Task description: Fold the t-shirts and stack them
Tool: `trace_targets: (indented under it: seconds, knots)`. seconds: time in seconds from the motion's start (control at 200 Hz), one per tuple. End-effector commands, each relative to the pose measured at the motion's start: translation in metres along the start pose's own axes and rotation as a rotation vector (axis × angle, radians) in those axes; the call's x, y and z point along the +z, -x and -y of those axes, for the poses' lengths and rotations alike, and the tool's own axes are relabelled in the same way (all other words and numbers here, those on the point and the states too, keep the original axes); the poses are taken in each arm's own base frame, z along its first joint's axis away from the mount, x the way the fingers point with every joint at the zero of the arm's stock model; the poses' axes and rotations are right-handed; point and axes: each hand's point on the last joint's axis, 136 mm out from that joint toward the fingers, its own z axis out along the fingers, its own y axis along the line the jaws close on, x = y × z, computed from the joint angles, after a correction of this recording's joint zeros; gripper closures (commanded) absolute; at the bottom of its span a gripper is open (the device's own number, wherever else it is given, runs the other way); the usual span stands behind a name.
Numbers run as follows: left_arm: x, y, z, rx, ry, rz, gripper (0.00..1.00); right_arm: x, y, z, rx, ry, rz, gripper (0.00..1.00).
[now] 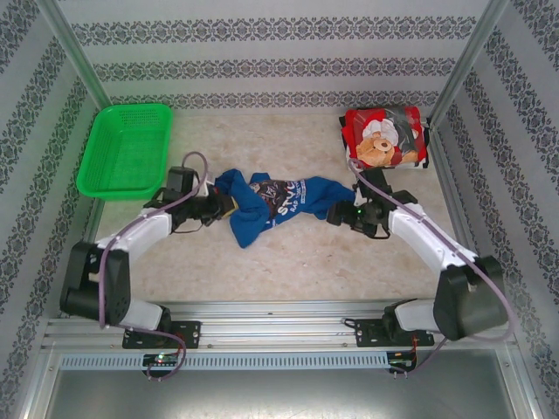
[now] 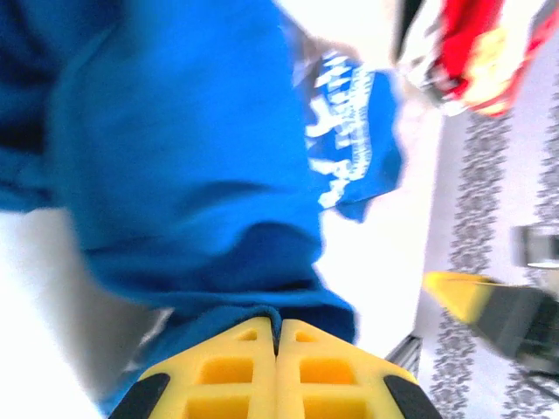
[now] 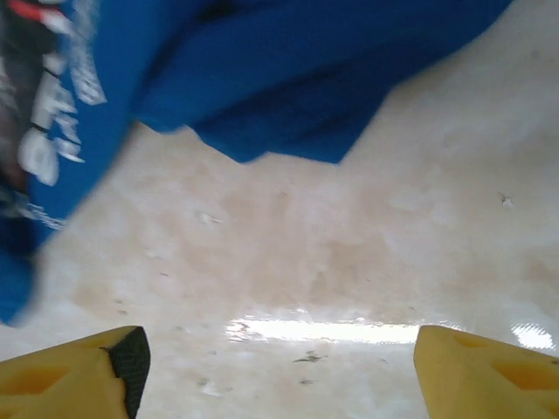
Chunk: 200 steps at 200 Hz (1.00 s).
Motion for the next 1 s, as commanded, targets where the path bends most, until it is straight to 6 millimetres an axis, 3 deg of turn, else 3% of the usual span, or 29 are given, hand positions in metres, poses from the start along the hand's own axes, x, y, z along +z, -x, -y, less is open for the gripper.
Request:
trace_targets:
  seconds: [0.0, 0.16, 0.455, 0.869, 0.994]
  knots:
    - [-0.031, 0.011, 0.029, -0.012, -0.025, 0.043, 1.0, 0.021, -0.003, 0.015, 0.075, -0.065, -0.026, 0.41]
    - [-0.053, 0.017, 0.049, 0.006, -0.036, 0.084, 1.0, 0.047, 0.012, 0.021, 0.135, -0.109, -0.024, 0.47]
    - [-0.08, 0.028, 0.052, 0.021, -0.005, 0.144, 1.0, 0.083, 0.041, 0.023, 0.208, -0.119, 0.001, 0.47]
    - [-0.104, 0.036, 0.053, 0.034, 0.026, 0.185, 1.0, 0.069, 0.069, 0.0, 0.221, -0.038, 0.063, 0.48]
    - [-0.108, 0.039, 0.055, 0.039, 0.027, 0.196, 1.0, 0.068, 0.071, 0.003, 0.22, -0.058, 0.065, 0.47]
